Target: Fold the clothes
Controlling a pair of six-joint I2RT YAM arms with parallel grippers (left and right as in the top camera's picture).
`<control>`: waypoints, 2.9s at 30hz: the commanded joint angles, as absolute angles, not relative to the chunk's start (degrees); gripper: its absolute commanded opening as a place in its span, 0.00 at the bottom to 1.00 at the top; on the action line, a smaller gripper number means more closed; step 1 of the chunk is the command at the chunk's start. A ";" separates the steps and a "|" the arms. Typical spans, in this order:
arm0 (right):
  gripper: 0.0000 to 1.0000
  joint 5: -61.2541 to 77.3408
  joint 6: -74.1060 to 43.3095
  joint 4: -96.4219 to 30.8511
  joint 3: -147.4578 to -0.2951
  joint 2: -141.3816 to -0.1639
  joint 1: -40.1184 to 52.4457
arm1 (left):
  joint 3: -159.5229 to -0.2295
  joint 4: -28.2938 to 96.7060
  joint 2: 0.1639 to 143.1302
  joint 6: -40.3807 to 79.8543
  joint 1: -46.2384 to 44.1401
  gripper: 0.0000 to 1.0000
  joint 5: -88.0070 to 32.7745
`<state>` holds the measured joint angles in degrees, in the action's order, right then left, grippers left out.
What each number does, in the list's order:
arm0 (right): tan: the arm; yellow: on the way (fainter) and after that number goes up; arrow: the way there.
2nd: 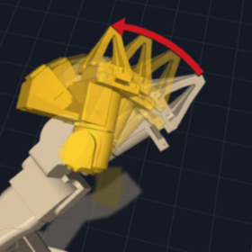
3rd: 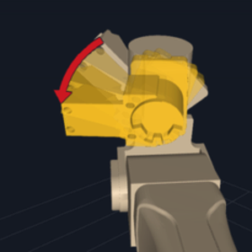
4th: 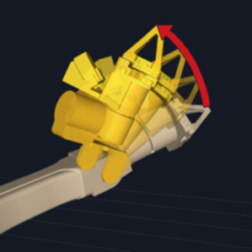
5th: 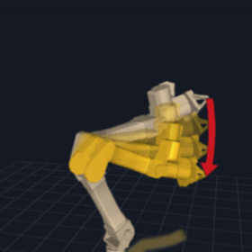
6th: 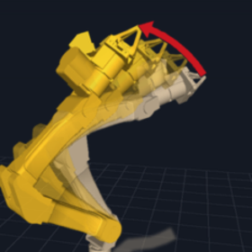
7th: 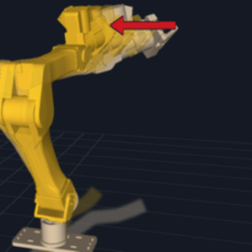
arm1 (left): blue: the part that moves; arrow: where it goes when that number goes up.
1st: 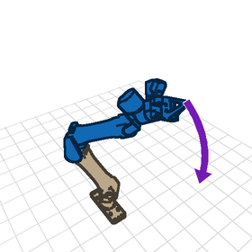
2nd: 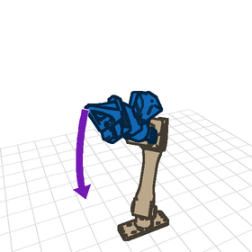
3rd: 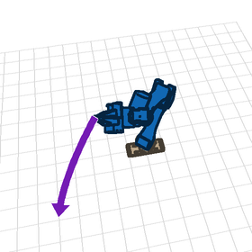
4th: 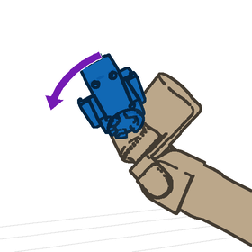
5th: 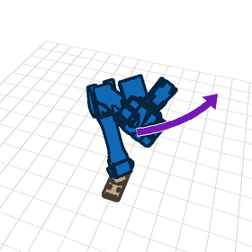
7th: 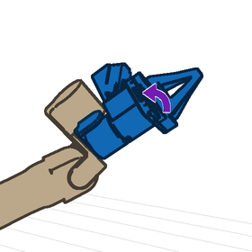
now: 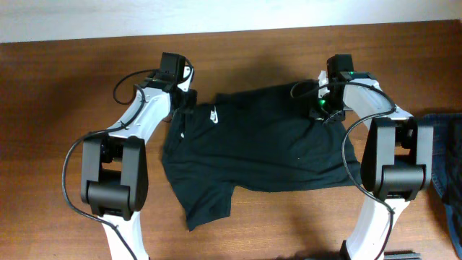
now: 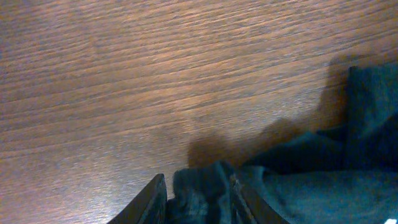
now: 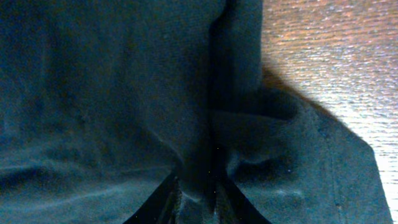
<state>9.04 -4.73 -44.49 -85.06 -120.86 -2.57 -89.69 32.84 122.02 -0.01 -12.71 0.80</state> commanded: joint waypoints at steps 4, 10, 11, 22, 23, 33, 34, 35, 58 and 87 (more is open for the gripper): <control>0.24 9.91 -5.43 -43.86 -84.47 -120.40 -2.28 | -90.00 33.19 122.19 -0.27 -12.29 0.50 0.19; 0.26 9.87 -5.41 -40.18 -82.81 -120.40 -1.54 | -90.00 33.30 122.21 -0.27 -12.29 0.52 0.16; 0.26 9.87 -5.41 -39.72 -82.52 -120.40 -1.50 | -90.00 33.43 122.26 -0.27 -12.29 0.45 0.16; 0.27 9.21 -5.41 -37.45 -80.66 -120.40 -1.52 | -91.33 35.51 121.91 -0.30 -12.21 0.00 0.16; 0.27 9.21 -5.41 -37.45 -80.66 -120.40 -1.52 | -91.96 36.05 121.75 -0.30 -12.21 0.00 0.16; 0.28 9.21 -5.41 -37.43 -80.66 -120.40 -1.52 | -97.80 43.88 117.51 -3.36 -12.99 0.00 0.40; 0.28 9.21 -5.41 -37.43 -80.66 -120.40 -1.52 | -97.80 44.75 117.23 -3.33 -13.37 0.00 0.38; 0.28 9.21 -5.41 -37.43 -80.66 -120.40 -1.52 | -97.80 45.50 117.16 -3.33 -13.76 0.00 0.38; 0.32 8.38 -5.41 -37.21 -80.66 -120.40 -1.52 | -91.07 50.39 117.25 -4.43 -30.74 0.00 4.27; 0.34 8.40 -5.41 -36.82 -80.66 -120.40 -1.50 | -91.33 45.30 112.71 9.45 -24.64 0.61 6.92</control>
